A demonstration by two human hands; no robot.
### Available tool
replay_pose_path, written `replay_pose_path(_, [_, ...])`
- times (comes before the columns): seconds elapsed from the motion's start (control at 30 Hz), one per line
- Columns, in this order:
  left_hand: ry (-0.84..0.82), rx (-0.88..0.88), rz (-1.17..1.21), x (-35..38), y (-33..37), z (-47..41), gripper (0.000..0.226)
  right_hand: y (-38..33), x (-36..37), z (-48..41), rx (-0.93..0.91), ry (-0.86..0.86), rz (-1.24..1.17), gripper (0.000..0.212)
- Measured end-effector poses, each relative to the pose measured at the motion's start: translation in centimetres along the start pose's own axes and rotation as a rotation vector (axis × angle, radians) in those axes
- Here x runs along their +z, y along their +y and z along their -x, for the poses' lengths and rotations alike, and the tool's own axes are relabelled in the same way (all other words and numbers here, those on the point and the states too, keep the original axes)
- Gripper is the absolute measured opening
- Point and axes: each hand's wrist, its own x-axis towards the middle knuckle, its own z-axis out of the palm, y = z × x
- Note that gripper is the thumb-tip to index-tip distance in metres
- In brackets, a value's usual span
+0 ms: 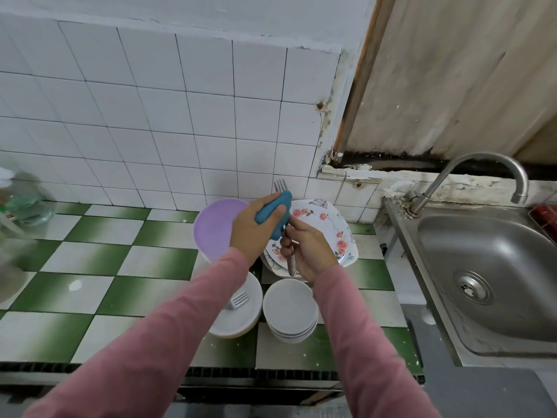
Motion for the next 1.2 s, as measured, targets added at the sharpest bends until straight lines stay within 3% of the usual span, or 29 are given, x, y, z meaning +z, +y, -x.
replay_pose_path(0.1, [0.031,-0.125,0.214,0.0,0.2,-0.1,0.027,-0.5,-1.1,-0.2,-0.021,0.075,-0.033,0.035])
replay_pose_path(0.2, [0.011,-0.268,0.431,-0.3,0.2,-0.3,0.031,-0.8,-2.3,-0.4,-0.055,0.152,0.083,0.029])
replay_pose_path(0.33, [-0.014,-0.333,0.516,-0.8,0.2,-0.4,0.042,-1.4,-3.1,-0.7,-0.073,0.234,0.268,0.017])
replay_pose_path(0.43, [0.004,-0.307,0.467,-0.7,0.3,-0.3,0.038,-2.0,-3.4,-0.9,-0.105,0.223,0.292,0.015])
replay_pose_path(0.57, [-0.014,-0.238,0.297,-0.4,0.1,-0.4,0.031,-2.4,-3.2,-0.5,-0.080,0.126,0.296,0.032])
replay_pose_path(0.7, [-0.086,-0.275,0.308,-0.2,-0.1,-0.7,0.030,-2.8,-3.2,-0.5,-0.047,0.027,0.357,0.043])
replay_pose_path(0.77, [-0.116,-0.290,0.315,-0.2,-0.1,-0.7,0.032,-3.4,-3.0,-0.7,-0.034,0.030,0.404,0.039])
replay_pose_path(0.9, [-0.172,-0.296,0.298,-0.1,-0.2,-0.4,0.031,-4.1,-2.2,-0.8,0.034,0.069,0.500,0.012])
replay_pose_path(1.03, [-0.203,-0.302,0.268,-0.2,-0.6,-0.3,0.036,-4.5,-1.6,-0.8,0.073,0.083,0.499,0.021])
replay_pose_path(1.2, [-0.263,-0.273,0.187,-0.7,-0.5,-0.3,0.033,-5.6,-1.8,-1.6,0.006,0.157,0.535,0.018])
